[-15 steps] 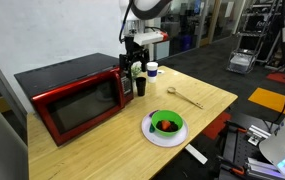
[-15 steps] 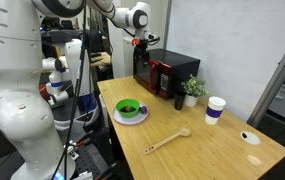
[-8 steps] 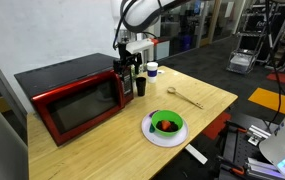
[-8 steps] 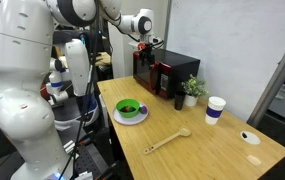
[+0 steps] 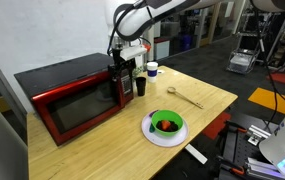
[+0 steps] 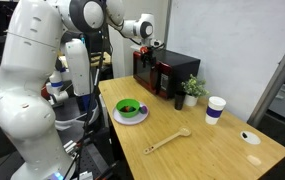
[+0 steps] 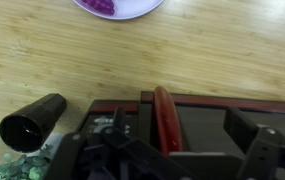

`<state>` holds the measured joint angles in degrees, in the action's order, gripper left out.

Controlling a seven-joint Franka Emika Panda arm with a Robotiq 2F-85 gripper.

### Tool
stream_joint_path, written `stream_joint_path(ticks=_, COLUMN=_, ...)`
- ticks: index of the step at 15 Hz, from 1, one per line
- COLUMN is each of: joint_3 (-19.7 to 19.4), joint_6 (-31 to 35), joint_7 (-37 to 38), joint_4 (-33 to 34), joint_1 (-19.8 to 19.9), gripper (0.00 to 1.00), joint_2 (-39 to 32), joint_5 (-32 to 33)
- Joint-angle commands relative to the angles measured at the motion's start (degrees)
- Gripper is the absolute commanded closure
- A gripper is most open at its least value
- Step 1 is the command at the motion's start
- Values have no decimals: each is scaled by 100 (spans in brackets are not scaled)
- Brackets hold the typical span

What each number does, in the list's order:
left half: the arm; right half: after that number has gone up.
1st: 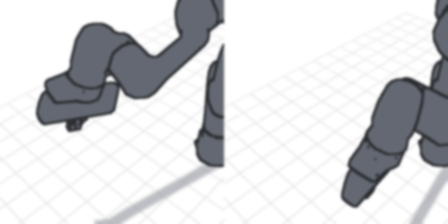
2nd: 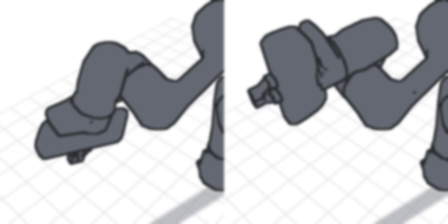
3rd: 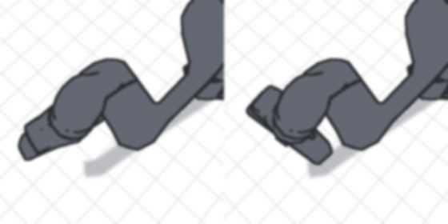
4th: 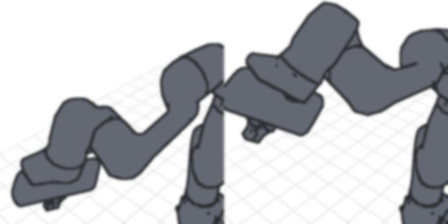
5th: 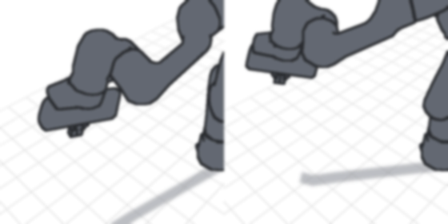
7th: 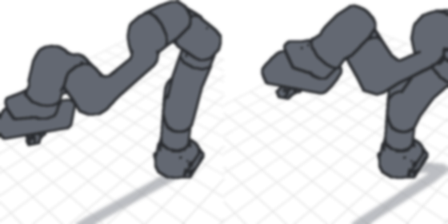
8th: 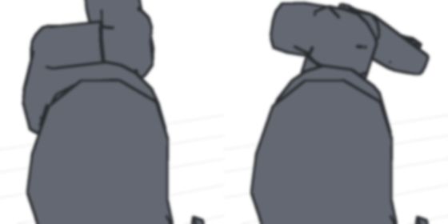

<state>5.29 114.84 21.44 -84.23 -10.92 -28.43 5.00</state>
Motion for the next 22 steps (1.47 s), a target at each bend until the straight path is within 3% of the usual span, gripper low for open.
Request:
stream_joint_path(ticks=1, joint_3=-135, joint_6=143, joint_7=-149, joint_4=293, joint_1=-90, gripper=0, joint_2=-238, joint_5=45)
stream_joint_path(ticks=18, joint_3=-213, joint_6=255, joint_7=-177, joint_4=651, joint_1=-66, gripper=0, joint_2=-428, joint_5=-17)
stream_joint_path(ticks=19, joint_3=-211, joint_6=250, joint_7=-180, joint_4=662, joint_1=-64, gripper=17, joint_2=-433, joint_5=-27)
stream_joint_path(ticks=22, joint_3=-213, joint_6=260, joint_7=-206, joint_4=711, joint_1=-67, gripper=40, joint_2=-493, joint_5=-22)
